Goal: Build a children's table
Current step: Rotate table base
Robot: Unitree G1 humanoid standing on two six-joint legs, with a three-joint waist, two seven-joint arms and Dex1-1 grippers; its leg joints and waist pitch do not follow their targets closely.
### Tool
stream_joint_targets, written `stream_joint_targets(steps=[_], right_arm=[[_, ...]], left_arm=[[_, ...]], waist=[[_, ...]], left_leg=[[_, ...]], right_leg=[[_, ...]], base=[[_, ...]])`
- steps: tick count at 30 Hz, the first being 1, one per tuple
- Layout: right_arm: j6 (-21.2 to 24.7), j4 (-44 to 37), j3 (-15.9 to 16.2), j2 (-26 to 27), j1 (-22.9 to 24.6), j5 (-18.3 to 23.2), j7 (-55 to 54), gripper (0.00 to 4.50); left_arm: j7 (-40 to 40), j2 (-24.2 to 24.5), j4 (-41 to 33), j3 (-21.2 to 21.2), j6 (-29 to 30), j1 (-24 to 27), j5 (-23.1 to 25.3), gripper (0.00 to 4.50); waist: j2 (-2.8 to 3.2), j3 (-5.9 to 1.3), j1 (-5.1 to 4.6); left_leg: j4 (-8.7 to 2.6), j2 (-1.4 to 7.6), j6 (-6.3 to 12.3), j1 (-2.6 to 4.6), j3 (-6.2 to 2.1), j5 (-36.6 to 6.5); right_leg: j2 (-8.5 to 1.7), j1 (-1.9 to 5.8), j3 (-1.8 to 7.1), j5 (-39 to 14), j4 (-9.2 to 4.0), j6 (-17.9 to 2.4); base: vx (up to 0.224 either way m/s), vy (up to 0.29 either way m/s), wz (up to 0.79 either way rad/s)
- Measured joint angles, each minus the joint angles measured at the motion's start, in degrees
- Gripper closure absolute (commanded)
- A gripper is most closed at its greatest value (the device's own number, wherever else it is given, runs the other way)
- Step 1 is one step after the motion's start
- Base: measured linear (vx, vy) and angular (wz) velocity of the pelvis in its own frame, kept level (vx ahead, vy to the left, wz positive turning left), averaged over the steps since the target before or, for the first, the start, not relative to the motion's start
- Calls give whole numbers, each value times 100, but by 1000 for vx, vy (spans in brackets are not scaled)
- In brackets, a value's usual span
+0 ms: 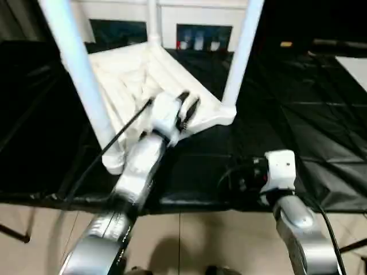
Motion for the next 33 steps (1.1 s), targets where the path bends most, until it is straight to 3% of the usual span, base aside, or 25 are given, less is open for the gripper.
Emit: stream_joint_targets(steps=[4,7,9,12,13,16,17,18,19,21,22,23,24,25,26,27,28,29,31,33], right_arm=[[-84,-199,32,-54,56,162,252,62],[-121,-266,1,-126,183,180,324,62],[-129,-264,-17,-150,230,180,325,62],[-138,-271,-10,-144,320,182,336,62],[-138,-271,-10,-145,340,182,337,62],[-138,-278,2,-147,353,182,352,62],[-138,-281,2,-154,364,180,357,62],[-138,-284,8,-169,365,178,376,62],[-138,-290,14,-179,378,177,389,62],[-138,-299,12,-193,393,175,393,62],[-138,-311,20,-183,394,176,397,62],[-142,-345,5,-181,458,174,395,62],[-144,-370,-5,-190,577,174,396,62],[-140,-355,16,-224,529,173,408,62],[-137,-355,11,-250,490,172,412,62],[-138,-357,8,-259,452,172,417,62],[-140,-363,-9,-264,438,172,418,62],[-137,-354,-19,-241,448,171,415,62],[-135,-354,40,-232,431,174,439,62],[-135,-355,33,-234,369,173,442,62]], left_arm=[[-286,243,-1129,0,194,717,-327,192],[-536,549,-1791,-18,280,1353,-575,189],[-687,754,-2091,-20,352,1717,-654,156],[-901,963,-2436,-5,409,2173,-737,154],[-911,1002,-2537,3,418,2296,-738,132],[-723,944,-2659,152,400,2550,-661,112],[-588,880,-2678,243,358,2621,-603,104],[-384,805,-2722,382,308,2712,-529,104],[-222,734,-2770,496,262,2808,-487,75],[83,614,-2797,697,151,2908,-380,72],[254,578,-2808,814,105,2956,-281,67],[408,549,-2835,897,88,2981,-161,67],[546,509,-2870,960,76,2984,-57,50],[811,410,-2999,1192,53,3098,66,34],[990,322,-3010,1295,71,3235,143,29],[1120,300,-3008,1365,104,3397,224,29],[1277,298,-3006,1418,196,3453,339,14],[1434,312,-3016,1493,323,3385,434,14],[1607,346,-3009,1555,575,3201,522,14],[1603,355,-2976,1544,778,2985,460,14]], waist=[[54,-27,1],[79,-40,-9],[82,-39,-26],[94,-33,-54],[100,-30,-69],[136,-10,-162],[153,-5,-191],[177,9,-245],[202,24,-298],[251,63,-384],[290,107,-419],[313,140,-402],[229,115,-245],[-16,68,-127],[12,72,-41],[85,55,55],[170,23,74],[203,4,75],[159,4,71],[135,3,65]], left_leg=[[-11,-3,-8,11,5,-2],[-17,-7,-9,16,5,-2],[-18,-7,-9,14,1,-2],[-18,-8,-9,16,-1,-2],[-17,-9,-9,17,-3,-2],[-19,-11,-9,16,-14,-2],[-23,-10,-8,16,-29,-2],[-24,-7,-8,11,-68,-2],[-30,-4,-8,19,-113,-2],[-42,14,-9,32,-195,-2],[-76,42,-9,25,-218,-2],[-99,61,-9,40,-170,-2],[-99,72,-9,69,-3,-2],[-22,54,-25,93,135,-8],[186,34,-56,22,10,-129],[321,-58,-13,2,-261,-154],[288,-100,-58,55,-391,-139],[222,-101,-190,21,-386,-117],[142,-56,-187,-5,-304,-108],[141,-36,-181,9,-284,-104]], right_leg=[[4,4,15,-28,-1,45],[6,2,24,-33,-1,56],[9,-6,24,-43,-3,73],[10,-9,24,-60,-10,100],[10,-8,23,-67,-13,110],[10,-6,6,-70,-64,116],[10,1,-18,-70,-103,116],[-7,51,-96,-71,-158,116],[-4,93,-149,-71,-225,116],[-5,177,-301,-74,-357,112],[-4,246,-422,-143,-337,85],[-52,229,-427,-437,78,-1],[-92,286,-348,-628,520,-41],[-74,344,-68,-861,757,148],[-54,269,-50,-877,751,155],[-39,265,-46,-877,751,154],[1,233,-78,-875,743,151],[21,194,-68,-858,696,141],[112,206,22,-638,535,91],[131,227,42,-599,475,91]], base=[[0,0,0],[0,0,0],[0,0,0],[-19,-1,-2],[0,0,0],[-34,8,-1],[-60,21,-6],[0,0,0],[0,0,0],[-33,13,-5],[-67,25,-9],[-116,-4,2],[-64,-79,14],[-64,-79,14],[57,-116,8],[80,-56,-6],[80,-56,-6],[0,0,0],[-65,-18,27],[-69,10,11]])
